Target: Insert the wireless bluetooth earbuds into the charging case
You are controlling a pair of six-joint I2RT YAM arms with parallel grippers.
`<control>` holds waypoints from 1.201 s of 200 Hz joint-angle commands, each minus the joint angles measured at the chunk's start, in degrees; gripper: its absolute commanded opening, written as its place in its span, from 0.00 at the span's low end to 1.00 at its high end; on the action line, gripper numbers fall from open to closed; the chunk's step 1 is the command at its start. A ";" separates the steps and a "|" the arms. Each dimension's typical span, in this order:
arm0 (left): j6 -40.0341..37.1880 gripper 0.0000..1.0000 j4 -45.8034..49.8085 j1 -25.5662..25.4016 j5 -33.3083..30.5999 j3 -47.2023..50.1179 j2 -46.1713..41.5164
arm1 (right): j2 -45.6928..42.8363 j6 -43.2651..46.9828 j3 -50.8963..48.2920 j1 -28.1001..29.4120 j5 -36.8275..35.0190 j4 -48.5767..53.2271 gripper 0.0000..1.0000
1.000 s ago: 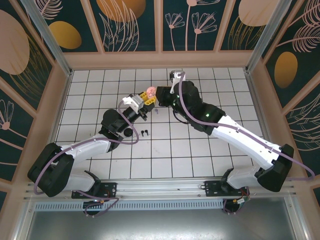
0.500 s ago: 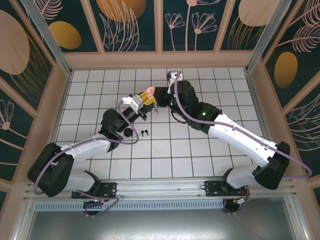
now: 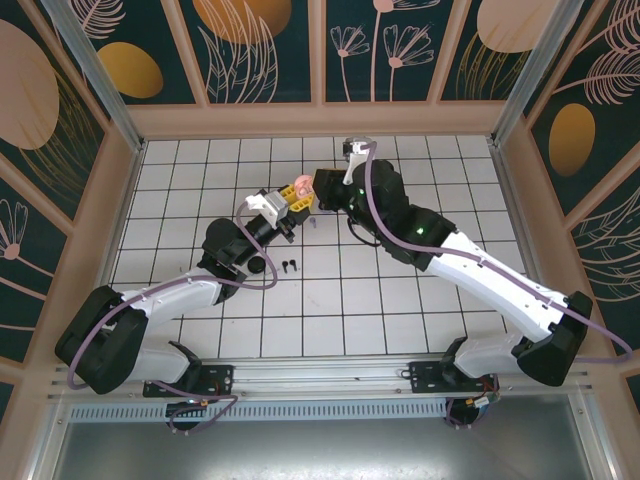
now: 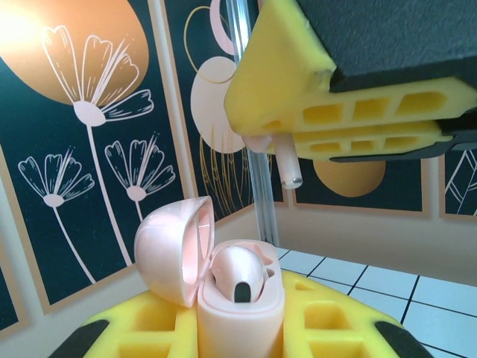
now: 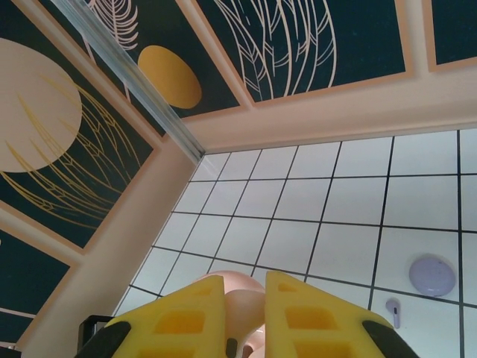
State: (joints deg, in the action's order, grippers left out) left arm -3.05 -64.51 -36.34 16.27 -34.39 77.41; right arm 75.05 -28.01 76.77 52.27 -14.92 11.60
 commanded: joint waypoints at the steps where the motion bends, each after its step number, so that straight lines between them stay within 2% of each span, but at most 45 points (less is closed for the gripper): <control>1: -0.82 0.00 -2.99 -0.27 1.22 -0.24 -0.97 | -0.39 -0.99 0.53 -0.05 1.03 -2.50 0.16; 110: -0.75 0.00 -2.56 -0.27 1.42 -0.24 -1.85 | 2.81 -1.42 0.00 -0.33 1.95 -3.51 0.15; 240: -1.06 0.00 -1.97 -0.27 1.26 -0.41 -2.65 | 2.47 -1.18 -3.43 -0.77 1.17 -2.04 0.14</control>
State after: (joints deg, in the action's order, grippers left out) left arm -3.20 -62.74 -36.34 16.45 -34.28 76.77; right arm 77.67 -29.26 74.81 51.72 -13.47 8.78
